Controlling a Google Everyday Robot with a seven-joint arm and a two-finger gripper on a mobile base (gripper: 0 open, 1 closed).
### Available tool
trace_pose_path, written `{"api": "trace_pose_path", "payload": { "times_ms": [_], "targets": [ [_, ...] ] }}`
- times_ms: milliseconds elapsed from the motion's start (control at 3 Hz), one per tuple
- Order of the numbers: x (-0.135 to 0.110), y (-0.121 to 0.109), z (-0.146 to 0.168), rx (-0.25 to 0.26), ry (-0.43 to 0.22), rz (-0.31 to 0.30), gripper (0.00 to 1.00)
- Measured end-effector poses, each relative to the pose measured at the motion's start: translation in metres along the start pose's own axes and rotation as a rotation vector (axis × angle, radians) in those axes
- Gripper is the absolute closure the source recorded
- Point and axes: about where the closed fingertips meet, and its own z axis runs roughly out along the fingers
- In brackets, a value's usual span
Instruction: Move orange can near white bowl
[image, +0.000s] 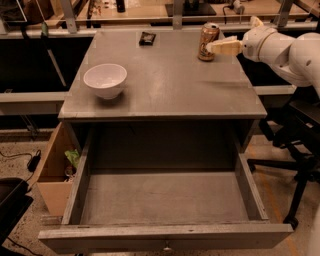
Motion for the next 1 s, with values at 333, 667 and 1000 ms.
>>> {"api": "trace_pose_path", "payload": {
  "times_ms": [333, 667, 1000],
  "targets": [
    [0.012, -0.006, 0.028, -0.007, 0.025, 0.051, 0.0],
    [0.019, -0.007, 0.059, -0.024, 0.03, 0.114, 0.0],
    [0.019, -0.007, 0.082, -0.034, 0.015, 0.166, 0.0]
  ]
}}
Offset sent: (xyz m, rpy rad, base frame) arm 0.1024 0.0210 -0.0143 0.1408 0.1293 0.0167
